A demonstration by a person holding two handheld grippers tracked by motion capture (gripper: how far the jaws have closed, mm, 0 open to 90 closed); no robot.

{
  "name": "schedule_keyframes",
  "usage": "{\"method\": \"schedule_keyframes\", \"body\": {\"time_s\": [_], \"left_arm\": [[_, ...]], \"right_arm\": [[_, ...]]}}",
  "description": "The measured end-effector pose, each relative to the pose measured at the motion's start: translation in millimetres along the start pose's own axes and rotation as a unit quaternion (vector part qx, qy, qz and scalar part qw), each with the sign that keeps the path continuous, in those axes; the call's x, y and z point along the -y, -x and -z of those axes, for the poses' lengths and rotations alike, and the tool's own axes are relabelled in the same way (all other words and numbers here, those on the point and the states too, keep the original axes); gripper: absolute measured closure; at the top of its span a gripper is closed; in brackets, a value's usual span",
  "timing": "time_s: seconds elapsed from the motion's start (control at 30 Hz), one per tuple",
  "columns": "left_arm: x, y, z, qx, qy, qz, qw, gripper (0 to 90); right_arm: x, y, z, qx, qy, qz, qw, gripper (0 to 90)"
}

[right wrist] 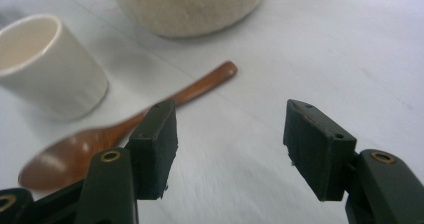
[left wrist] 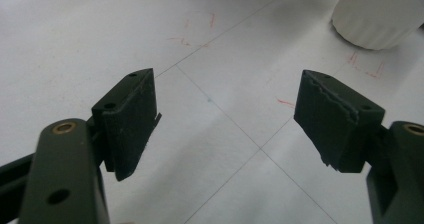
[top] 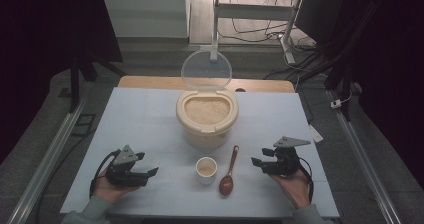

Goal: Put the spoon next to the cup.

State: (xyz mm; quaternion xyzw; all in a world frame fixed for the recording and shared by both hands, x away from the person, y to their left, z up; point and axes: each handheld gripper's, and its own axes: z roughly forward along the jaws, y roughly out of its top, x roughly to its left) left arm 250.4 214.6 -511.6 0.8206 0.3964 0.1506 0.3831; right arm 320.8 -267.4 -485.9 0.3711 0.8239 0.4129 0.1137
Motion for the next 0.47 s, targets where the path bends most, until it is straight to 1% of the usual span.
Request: {"method": "schedule_keyframes", "body": {"time_s": [0.07, 0.13, 0.23, 0.27, 0.47], "left_arm": [[-0.3, 0.2, -0.3, 0.0, 0.0, 0.001, 1.0, 24.6], [-0.5, 0.2, -0.8, 0.001, -0.001, 0.002, 1.0, 24.5], [-0.5, 0.0, -1.2, 0.001, -0.002, 0.002, 1.0, 24.4], [-0.5, 0.0, -1.2, 0.001, -0.002, 0.002, 1.0, 24.5], [-0.4, -0.3, -0.8, 0.002, -0.001, 0.004, 1.0, 24.4]], "right_arm": [[6.2, 1.9, 5.4, 0.004, -0.001, 0.005, 1.0, 38.3], [10.7, 3.7, 8.4, -0.001, 0.001, 0.005, 1.0, 38.4], [15.2, 6.0, 12.3, 0.001, -0.003, 0.007, 1.0, 38.7], [16.6, 6.8, 12.7, -0.003, -0.001, 0.007, 1.0, 38.9], [17.3, 7.0, 14.0, -0.003, -0.001, 0.015, 0.9999, 39.2]]}}
